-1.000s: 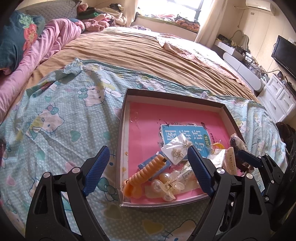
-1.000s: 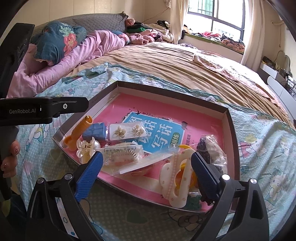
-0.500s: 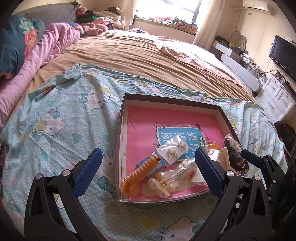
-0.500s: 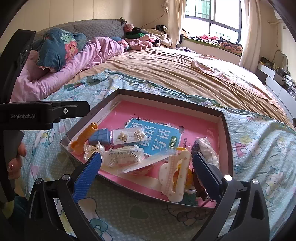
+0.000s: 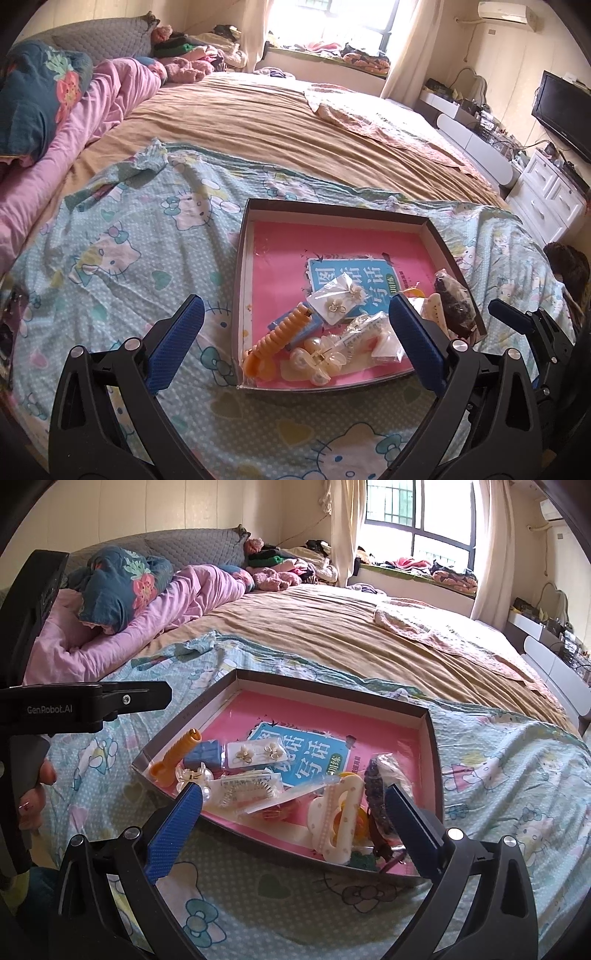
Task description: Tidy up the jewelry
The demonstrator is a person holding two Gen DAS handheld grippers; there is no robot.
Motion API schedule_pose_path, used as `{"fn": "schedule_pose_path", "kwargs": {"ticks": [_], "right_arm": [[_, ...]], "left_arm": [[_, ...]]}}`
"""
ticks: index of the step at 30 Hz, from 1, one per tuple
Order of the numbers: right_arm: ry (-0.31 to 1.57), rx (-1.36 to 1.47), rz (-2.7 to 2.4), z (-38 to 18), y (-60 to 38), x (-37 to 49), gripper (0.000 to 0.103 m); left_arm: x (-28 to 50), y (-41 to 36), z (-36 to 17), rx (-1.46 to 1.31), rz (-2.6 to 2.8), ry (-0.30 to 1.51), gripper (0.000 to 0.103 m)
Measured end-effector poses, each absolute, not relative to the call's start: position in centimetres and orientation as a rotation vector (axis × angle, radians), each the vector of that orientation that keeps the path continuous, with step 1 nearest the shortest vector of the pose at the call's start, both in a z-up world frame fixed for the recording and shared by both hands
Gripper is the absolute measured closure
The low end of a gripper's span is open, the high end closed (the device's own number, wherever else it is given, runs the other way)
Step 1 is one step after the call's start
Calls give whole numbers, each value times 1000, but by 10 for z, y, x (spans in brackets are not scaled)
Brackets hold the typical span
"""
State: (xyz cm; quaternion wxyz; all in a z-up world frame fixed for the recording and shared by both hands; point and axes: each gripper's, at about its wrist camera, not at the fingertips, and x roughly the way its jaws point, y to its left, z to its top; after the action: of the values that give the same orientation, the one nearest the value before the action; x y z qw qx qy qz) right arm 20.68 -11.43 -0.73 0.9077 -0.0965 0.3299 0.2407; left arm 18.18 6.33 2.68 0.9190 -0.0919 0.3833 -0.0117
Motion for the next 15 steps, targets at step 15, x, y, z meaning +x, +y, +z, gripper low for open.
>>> {"fn": "schedule_pose_path", "kwargs": {"ticks": [15], "right_arm": [[639, -158, 476, 6, -151, 170, 5]], "left_arm": [[133, 48, 34, -151, -27, 756, 10]]}}
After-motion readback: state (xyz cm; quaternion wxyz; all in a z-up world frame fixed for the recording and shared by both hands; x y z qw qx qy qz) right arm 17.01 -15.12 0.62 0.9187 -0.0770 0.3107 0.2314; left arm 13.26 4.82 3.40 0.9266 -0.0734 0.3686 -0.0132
